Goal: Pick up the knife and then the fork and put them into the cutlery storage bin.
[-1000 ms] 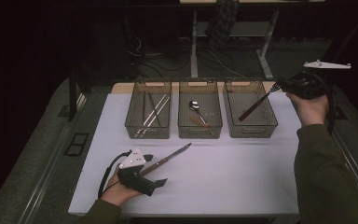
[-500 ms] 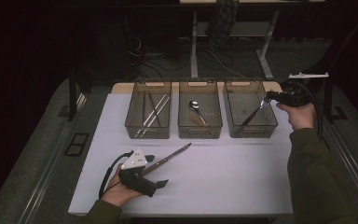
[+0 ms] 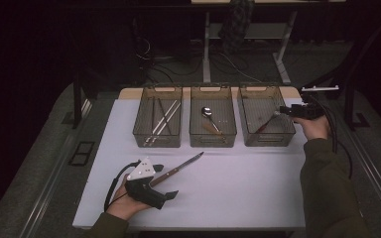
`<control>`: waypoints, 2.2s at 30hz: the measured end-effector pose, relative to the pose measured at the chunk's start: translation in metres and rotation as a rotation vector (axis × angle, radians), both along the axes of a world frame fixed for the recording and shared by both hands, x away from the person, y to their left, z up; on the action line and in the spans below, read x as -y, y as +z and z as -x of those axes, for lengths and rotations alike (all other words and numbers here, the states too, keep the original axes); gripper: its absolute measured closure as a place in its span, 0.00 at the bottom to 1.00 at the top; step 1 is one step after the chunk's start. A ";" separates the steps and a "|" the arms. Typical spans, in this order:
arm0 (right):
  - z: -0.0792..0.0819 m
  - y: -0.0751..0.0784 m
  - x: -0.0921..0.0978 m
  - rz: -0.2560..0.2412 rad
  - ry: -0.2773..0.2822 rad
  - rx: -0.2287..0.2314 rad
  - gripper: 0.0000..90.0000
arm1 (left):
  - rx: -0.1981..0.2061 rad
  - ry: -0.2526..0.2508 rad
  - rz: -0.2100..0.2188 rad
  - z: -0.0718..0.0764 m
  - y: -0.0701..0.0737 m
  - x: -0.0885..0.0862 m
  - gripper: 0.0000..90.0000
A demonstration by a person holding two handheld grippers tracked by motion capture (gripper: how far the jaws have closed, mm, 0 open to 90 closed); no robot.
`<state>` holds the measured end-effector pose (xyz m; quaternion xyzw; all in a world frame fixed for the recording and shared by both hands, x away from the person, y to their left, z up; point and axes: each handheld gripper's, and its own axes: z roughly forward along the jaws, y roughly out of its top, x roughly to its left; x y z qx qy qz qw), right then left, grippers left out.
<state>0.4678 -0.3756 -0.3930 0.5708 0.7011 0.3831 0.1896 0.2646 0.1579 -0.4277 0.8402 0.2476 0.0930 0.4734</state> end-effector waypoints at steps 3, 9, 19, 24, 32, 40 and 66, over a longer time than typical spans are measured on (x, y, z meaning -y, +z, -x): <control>0.004 0.003 0.003 -0.011 -0.009 0.022 0.38 | 0.001 -0.002 -0.004 -0.001 0.000 0.001 0.00; 0.021 0.015 0.004 -0.054 0.029 0.083 0.34 | 0.002 0.004 -0.006 -0.003 0.000 0.000 0.00; 0.081 0.025 -0.024 -0.046 0.204 0.157 0.24 | -0.004 0.037 -0.015 -0.011 0.003 -0.007 0.07; 0.111 0.028 -0.044 -0.038 0.293 0.196 0.21 | -0.003 0.057 -0.026 -0.015 0.005 -0.010 0.17; 0.153 0.006 -0.066 -0.084 0.372 0.200 0.20 | -0.008 0.076 -0.013 -0.023 0.007 -0.018 0.33; 0.183 -0.021 -0.075 -0.123 0.412 0.179 0.18 | -0.029 0.068 -0.023 -0.032 0.009 -0.014 0.47; 0.208 -0.043 -0.093 -0.063 0.465 0.145 0.18 | -0.103 0.040 -0.238 -0.063 -0.017 0.030 0.80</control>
